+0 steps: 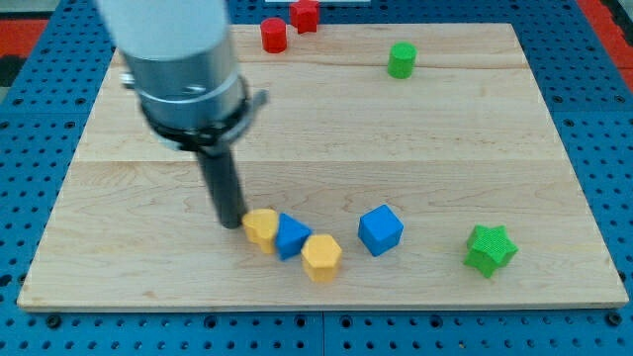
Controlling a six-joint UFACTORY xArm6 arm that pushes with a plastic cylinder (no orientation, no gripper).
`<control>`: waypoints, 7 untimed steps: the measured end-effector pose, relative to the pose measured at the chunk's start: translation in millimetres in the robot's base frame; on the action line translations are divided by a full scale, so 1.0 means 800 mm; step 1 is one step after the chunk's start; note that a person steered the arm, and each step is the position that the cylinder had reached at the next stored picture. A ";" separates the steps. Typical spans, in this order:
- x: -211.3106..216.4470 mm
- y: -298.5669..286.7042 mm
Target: Move the blue blocks towards right
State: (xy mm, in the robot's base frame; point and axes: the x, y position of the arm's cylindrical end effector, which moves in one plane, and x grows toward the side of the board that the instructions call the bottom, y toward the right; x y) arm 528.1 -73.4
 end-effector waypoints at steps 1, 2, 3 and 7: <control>0.018 0.080; 0.025 0.143; 0.024 0.083; -0.012 -0.037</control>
